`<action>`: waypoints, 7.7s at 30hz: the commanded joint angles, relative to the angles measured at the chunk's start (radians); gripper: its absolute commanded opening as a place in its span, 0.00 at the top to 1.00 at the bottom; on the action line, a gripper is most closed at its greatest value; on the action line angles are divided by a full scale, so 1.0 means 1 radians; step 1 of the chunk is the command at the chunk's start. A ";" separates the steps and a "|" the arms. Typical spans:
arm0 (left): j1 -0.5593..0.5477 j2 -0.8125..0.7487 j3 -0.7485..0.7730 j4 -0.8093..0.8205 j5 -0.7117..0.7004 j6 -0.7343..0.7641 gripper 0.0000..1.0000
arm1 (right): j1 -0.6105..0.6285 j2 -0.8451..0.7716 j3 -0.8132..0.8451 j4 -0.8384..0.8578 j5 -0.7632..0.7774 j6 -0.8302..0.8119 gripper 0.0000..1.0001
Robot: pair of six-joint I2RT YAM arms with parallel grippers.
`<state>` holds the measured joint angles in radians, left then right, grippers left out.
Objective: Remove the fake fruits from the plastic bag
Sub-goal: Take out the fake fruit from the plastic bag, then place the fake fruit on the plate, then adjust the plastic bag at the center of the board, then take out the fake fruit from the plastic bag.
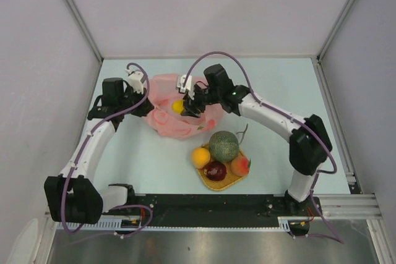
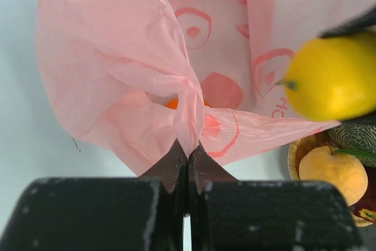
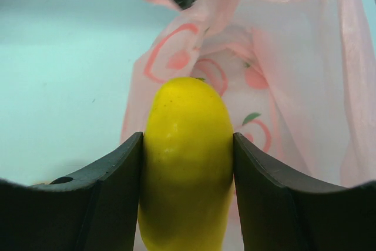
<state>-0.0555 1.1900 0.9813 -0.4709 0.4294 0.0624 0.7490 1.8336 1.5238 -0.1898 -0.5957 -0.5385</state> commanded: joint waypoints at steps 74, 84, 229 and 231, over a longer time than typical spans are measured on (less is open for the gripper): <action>0.019 -0.408 -0.156 0.032 0.166 -0.118 1.00 | 0.744 -0.872 -1.016 -0.183 0.620 -0.684 0.62; 0.025 -0.412 -0.165 0.035 0.170 -0.127 1.00 | 0.744 -0.873 -1.059 -0.114 0.666 -0.713 0.39; -0.113 0.235 0.243 -0.107 0.146 0.063 1.00 | -0.100 0.452 0.220 0.273 0.556 0.667 0.00; -0.115 0.232 0.235 -0.107 0.154 0.063 1.00 | -0.106 0.464 0.233 0.285 0.544 0.672 0.00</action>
<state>-0.1616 1.4368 1.2228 -0.6067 0.5400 0.1471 0.6491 2.2768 1.6890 0.0284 -0.0231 0.0929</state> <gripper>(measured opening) 0.007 0.994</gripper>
